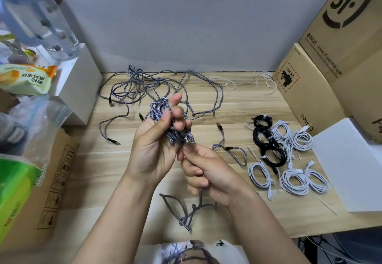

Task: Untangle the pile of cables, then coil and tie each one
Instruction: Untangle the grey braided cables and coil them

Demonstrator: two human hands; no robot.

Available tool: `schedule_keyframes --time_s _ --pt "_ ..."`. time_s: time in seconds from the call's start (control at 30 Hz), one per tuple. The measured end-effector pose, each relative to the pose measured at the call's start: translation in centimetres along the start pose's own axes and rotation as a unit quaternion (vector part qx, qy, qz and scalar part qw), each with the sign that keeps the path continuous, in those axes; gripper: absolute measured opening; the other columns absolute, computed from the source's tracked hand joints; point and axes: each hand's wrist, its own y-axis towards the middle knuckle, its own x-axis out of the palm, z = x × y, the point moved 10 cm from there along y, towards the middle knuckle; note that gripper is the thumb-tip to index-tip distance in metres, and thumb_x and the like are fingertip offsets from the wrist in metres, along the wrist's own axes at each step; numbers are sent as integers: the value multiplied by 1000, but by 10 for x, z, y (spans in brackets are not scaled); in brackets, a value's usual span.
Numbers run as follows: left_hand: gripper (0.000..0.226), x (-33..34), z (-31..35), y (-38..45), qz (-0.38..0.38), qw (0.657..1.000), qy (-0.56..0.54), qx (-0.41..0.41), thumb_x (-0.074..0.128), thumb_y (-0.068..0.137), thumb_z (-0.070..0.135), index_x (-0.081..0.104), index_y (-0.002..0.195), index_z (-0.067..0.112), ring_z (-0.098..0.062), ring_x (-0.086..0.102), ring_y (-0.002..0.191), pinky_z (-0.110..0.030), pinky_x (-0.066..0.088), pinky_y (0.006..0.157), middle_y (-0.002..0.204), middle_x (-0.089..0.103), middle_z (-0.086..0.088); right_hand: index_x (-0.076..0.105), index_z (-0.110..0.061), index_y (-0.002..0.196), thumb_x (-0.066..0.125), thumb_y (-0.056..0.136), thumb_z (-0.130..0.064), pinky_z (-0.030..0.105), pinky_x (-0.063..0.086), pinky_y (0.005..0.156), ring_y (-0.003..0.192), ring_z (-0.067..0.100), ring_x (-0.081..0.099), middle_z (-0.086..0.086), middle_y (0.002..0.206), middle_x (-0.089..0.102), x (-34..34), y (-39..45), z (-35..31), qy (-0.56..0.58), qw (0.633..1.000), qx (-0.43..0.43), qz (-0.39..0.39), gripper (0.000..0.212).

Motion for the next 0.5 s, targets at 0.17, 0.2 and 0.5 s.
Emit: schedule_keyframes --time_s 0.17,0.2,0.5 --pt "52 -11 9 3 69 993 63 69 70 76 17 44 119 3 -3 48 53 -19 50 71 65 53 9 44 -20 77 37 98 -23 7 12 36 30 -3 18 -7 53 29 -4 0 14 28 999 39 14 23" --pt "41 -12 14 3 80 989 92 89 61 82 13 44 118 4 -3 47 52 -19 49 70 63 52 10 45 -19 83 35 101 -23 8 11 36 31 -3 17 -7 52 29 -5 -1 19 -8 998 52 19 21" --pt "28 -35 7 8 102 869 483 18 51 92 34 55 101 8 -6 48 49 -16 38 52 54 52 3 56 -29 66 53 92 -28 25 32 55 53 5 38 -5 55 44 10 -22 -31 -470 871 -118 83 26"
